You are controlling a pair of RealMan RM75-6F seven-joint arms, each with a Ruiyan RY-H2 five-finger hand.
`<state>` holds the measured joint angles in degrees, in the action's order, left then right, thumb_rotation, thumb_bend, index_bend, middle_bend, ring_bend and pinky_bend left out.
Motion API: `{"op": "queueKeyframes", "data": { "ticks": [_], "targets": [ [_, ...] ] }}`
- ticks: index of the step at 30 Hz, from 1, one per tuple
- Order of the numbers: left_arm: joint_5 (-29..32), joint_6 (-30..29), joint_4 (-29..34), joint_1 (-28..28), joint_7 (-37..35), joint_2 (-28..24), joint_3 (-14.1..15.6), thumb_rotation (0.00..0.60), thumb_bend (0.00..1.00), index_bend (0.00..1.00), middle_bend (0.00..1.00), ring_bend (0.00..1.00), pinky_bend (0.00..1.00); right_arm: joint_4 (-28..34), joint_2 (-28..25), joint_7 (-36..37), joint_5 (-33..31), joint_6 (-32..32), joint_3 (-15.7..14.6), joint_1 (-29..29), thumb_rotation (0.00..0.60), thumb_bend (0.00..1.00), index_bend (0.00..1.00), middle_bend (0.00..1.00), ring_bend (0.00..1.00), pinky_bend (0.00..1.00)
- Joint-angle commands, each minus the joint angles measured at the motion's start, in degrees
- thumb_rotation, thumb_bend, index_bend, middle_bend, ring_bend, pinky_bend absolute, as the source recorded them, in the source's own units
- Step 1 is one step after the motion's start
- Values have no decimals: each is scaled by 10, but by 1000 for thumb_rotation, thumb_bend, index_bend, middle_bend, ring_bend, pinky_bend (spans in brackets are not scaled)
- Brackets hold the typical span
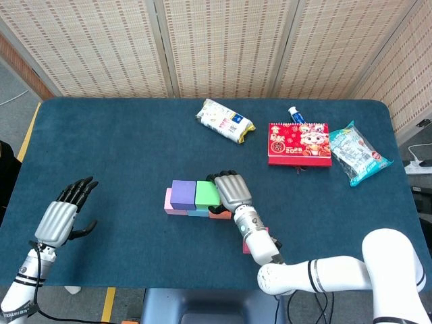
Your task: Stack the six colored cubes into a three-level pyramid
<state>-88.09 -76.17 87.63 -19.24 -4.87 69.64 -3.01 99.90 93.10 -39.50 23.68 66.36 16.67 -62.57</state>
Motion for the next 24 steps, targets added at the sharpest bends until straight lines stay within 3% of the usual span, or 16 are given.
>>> {"op": "queueKeyframes", "data": {
  "ticks": [1, 24],
  "targets": [
    [0, 0, 0, 0, -1, 0, 0, 600, 322, 0, 0, 0, 113, -1, 2, -2, 2, 3, -1, 1, 600, 325, 431, 438, 325, 296],
    [1, 3, -2, 1, -5, 0, 2, 600, 321, 0, 0, 0, 113, -6, 9, -5, 6, -4, 2, 5, 600, 326, 444, 448, 337, 299]
  ]
}}
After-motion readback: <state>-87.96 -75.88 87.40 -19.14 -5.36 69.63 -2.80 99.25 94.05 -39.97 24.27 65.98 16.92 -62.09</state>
